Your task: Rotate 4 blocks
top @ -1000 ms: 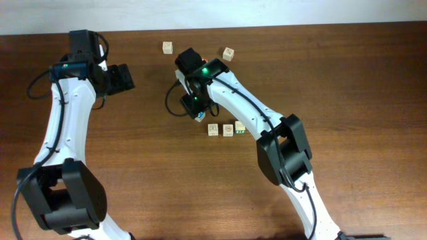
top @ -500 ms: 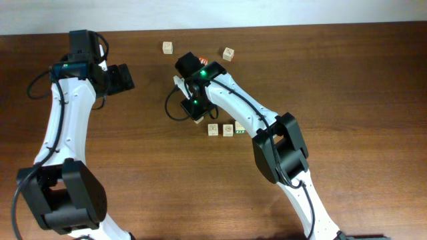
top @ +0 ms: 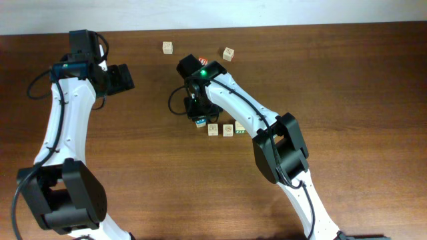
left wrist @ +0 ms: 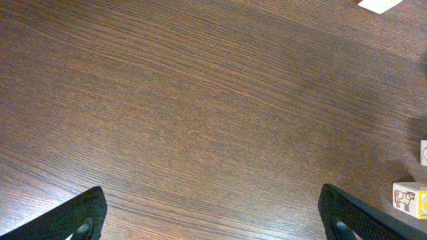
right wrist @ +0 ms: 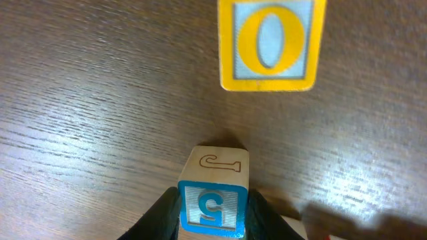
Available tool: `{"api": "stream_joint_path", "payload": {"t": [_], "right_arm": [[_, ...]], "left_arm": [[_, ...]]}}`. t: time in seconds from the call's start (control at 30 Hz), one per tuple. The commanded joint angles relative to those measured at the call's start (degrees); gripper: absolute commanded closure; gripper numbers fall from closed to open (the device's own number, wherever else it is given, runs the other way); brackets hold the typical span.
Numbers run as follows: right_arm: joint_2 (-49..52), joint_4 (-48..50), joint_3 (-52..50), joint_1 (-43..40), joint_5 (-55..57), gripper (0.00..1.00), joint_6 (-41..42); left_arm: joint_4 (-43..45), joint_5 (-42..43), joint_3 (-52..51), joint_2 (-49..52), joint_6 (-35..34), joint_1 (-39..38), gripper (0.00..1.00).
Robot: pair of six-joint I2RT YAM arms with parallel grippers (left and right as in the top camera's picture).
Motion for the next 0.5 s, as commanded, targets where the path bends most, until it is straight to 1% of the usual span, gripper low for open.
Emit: {"api": "stream_joint_path", "payload": {"t": [0.0, 0.23, 0.3, 0.33, 0.4, 0.43, 0.47], "right_arm": [[1.2, -2.78, 0.04, 1.25, -0.04, 0.7, 6.05], [1.2, -6.34, 0.04, 3.43, 0.59, 0.7, 10.67], [1.2, -6.54, 0.04, 3.37, 0.68, 0.7, 10.64], [1.2, -6.51, 0.04, 3.34, 1.53, 0.69, 10.67], [1.2, -6.36, 0.07, 3.34, 3.04, 0.62, 10.62], [1.18, -6.16, 0.11, 3.37, 3.45, 0.6, 10.01], [0.92, -5.73, 0.33, 3.34, 3.43, 0.57, 8.35]], "left_arm": [[-0.2, -0.81, 1.27, 0.11, -0.35, 0.04, 0.0], [-0.28, -0.79, 1.27, 0.11, -0.35, 0.02, 0.0], [-0.42, -0.79, 1.25, 0.11, -0.35, 0.02, 0.01], [-0.44, -0.79, 1.27, 0.11, -0.35, 0.02, 0.01], [-0.42, -0.79, 1.27, 0.11, -0.35, 0.02, 0.01], [-0.42, -0.79, 1.27, 0.11, -0.35, 0.02, 0.01], [-0.39, -0.79, 1.27, 0.11, -0.35, 0.02, 0.0]]}}
